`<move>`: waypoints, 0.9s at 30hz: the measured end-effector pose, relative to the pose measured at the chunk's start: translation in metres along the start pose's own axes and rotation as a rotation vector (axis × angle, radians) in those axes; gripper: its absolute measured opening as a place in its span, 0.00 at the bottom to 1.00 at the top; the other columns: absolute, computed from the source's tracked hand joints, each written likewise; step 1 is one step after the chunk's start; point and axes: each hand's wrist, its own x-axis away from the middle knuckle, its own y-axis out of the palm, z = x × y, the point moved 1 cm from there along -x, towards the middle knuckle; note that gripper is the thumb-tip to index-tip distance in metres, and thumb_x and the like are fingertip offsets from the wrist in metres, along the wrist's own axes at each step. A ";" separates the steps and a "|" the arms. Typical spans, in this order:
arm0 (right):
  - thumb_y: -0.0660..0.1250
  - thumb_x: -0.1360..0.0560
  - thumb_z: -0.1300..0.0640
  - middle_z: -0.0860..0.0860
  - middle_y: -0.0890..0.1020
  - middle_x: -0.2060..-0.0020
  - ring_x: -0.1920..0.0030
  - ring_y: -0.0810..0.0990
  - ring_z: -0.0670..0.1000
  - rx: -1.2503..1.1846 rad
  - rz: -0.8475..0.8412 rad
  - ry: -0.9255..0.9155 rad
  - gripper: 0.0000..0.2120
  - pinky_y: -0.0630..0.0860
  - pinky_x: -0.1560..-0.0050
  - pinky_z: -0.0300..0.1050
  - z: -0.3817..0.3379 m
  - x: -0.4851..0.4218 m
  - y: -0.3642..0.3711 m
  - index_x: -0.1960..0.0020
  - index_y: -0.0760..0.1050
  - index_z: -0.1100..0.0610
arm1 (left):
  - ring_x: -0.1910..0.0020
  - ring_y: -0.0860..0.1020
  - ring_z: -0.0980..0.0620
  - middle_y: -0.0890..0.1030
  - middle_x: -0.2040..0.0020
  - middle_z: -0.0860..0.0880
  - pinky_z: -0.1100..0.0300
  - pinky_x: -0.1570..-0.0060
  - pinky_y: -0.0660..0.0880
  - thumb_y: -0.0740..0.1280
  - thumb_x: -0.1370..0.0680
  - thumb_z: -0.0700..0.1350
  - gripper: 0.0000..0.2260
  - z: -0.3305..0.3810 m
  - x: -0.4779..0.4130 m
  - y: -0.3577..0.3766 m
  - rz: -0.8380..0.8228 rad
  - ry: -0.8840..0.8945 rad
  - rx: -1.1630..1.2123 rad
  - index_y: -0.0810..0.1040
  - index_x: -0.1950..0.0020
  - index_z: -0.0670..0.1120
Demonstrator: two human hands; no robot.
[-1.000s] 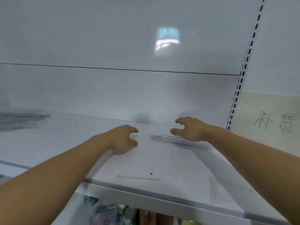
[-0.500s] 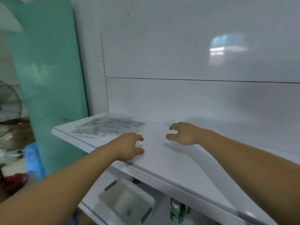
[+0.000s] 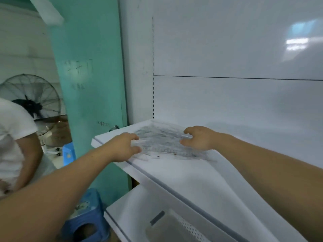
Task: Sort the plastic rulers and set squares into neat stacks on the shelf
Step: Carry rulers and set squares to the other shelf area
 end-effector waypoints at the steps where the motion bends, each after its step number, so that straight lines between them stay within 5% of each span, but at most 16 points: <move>1: 0.56 0.23 0.37 0.53 0.62 0.27 0.29 0.63 0.55 -0.001 -0.003 0.004 0.32 0.62 0.33 0.48 0.002 -0.015 0.001 0.25 0.58 0.52 | 0.32 0.69 0.48 0.65 0.27 0.49 0.57 0.36 0.65 0.64 0.23 0.55 0.24 -0.005 -0.014 0.000 0.000 -0.007 0.000 0.66 0.28 0.50; 5: 0.55 0.23 0.36 0.54 0.60 0.26 0.28 0.62 0.56 -0.028 -0.017 0.042 0.34 0.62 0.33 0.49 0.011 -0.070 0.005 0.24 0.55 0.54 | 0.43 0.76 0.48 0.67 0.28 0.49 0.55 0.43 0.71 0.65 0.24 0.56 0.25 -0.014 -0.070 0.004 -0.020 0.000 0.046 0.65 0.28 0.52; 10: 0.52 0.22 0.34 0.54 0.52 0.23 0.24 0.55 0.56 -0.016 -0.113 0.117 0.38 0.56 0.27 0.52 0.019 -0.116 0.017 0.22 0.47 0.56 | 0.27 0.61 0.49 0.55 0.23 0.50 0.54 0.29 0.60 0.66 0.27 0.61 0.35 -0.019 -0.133 0.010 -0.140 0.075 0.070 0.55 0.24 0.55; 18: 0.59 0.21 0.45 0.54 0.75 0.39 0.46 0.73 0.52 0.028 0.055 0.123 0.21 0.69 0.46 0.43 0.020 -0.126 0.016 0.34 0.72 0.56 | 0.42 0.74 0.52 0.75 0.36 0.49 0.62 0.48 0.68 0.67 0.24 0.54 0.19 -0.023 -0.182 0.022 -0.057 0.267 0.049 0.72 0.34 0.52; 27: 0.60 0.21 0.45 0.52 0.78 0.43 0.49 0.75 0.50 -0.056 0.247 0.245 0.17 0.70 0.48 0.42 0.009 -0.103 0.019 0.37 0.74 0.53 | 0.36 0.71 0.49 0.72 0.34 0.49 0.58 0.41 0.67 0.72 0.30 0.58 0.25 -0.024 -0.196 0.011 -0.029 0.419 0.047 0.75 0.36 0.50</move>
